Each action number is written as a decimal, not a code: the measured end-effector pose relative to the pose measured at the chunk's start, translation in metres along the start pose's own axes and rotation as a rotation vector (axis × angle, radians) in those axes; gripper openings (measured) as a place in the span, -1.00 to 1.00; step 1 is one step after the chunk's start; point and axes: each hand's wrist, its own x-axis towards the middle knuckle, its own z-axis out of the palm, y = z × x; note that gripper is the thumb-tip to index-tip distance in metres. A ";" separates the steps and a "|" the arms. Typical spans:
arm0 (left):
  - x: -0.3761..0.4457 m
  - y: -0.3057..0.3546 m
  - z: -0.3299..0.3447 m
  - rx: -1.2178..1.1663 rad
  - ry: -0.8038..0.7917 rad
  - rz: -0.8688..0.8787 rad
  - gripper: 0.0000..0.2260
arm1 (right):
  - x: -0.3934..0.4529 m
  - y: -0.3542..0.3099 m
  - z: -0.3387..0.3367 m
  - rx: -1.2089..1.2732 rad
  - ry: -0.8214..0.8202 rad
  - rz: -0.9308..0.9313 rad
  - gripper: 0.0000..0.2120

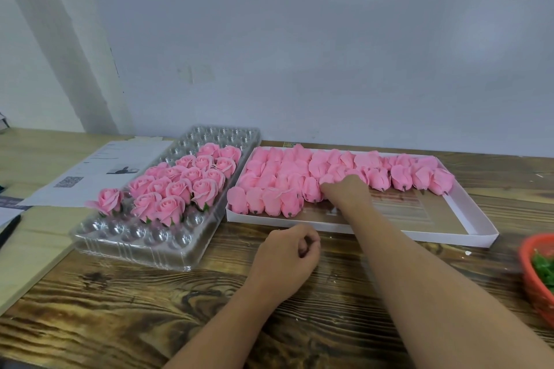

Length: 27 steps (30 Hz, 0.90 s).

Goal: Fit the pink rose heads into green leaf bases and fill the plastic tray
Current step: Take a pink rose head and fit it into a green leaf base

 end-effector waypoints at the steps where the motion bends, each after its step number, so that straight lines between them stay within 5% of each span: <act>1: 0.000 0.000 0.000 0.003 -0.002 -0.006 -0.92 | 0.000 0.000 -0.001 0.003 0.003 0.000 -0.84; 11: 0.001 -0.002 0.000 -0.016 0.012 -0.015 -0.91 | -0.005 0.006 -0.020 0.032 -0.051 0.023 -0.84; 17: 0.001 -0.002 -0.001 -0.081 0.049 -0.034 -0.90 | -0.032 0.012 -0.049 0.286 -0.174 0.031 -0.92; 20: 0.001 0.004 -0.005 -0.226 0.130 -0.089 -0.88 | -0.059 0.019 -0.063 0.384 -0.234 -0.040 -0.78; 27: 0.008 0.058 -0.011 -0.677 -0.206 -0.231 -0.81 | -0.119 0.036 -0.078 0.663 -0.385 -0.177 -0.74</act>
